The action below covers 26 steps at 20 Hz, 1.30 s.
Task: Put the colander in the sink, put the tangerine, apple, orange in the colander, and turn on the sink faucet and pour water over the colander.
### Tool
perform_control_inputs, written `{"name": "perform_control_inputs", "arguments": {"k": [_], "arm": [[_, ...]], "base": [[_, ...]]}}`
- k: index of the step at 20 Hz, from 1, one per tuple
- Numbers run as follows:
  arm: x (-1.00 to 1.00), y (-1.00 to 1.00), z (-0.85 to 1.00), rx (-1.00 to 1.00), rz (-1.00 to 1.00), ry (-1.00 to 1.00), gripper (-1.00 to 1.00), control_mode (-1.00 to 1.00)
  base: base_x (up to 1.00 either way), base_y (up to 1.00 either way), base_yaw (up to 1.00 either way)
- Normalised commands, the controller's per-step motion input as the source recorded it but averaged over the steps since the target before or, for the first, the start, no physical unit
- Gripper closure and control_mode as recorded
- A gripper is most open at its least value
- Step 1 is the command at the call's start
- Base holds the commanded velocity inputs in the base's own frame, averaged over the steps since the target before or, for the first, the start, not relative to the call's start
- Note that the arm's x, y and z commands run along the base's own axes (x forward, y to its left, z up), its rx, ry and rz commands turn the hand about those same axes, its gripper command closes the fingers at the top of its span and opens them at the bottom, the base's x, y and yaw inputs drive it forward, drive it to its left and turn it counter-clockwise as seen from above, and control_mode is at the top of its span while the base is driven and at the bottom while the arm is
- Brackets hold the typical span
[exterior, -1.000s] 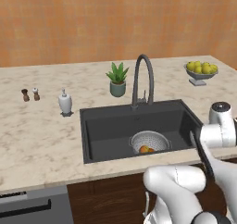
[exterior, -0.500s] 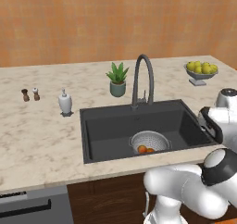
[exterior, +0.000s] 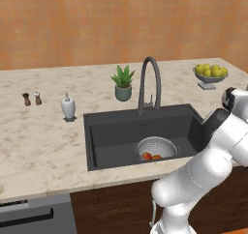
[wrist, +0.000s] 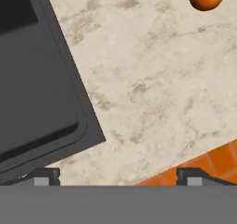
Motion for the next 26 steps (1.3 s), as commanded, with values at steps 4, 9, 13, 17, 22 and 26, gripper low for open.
{"name": "perform_control_inputs", "arguments": {"k": [4,9,13,17,22,26], "arm": [[0.19,-0.68,0.09,0.12,-0.21,0.06,-1.00,-1.00],[0.18,-0.58,0.02,0.13,-0.18,0.00,-1.00,-1.00],[0.10,-0.32,0.00,0.03,-0.21,0.00,-1.00,-1.00],[0.07,-0.40,0.05,0.01,-0.20,-0.06,-1.00,-1.00],[0.12,-0.16,-0.10,0.00,-0.14,-0.10,-1.00,-1.00],[0.31,0.00,-0.16,0.00,-0.14,-0.11,-1.00,-1.00]], "base": [[0.00,0.00,0.00],[0.00,0.00,0.00],[0.00,0.00,0.00],[0.00,0.00,0.00],[0.00,0.00,0.00],[0.00,0.00,0.00]]}}
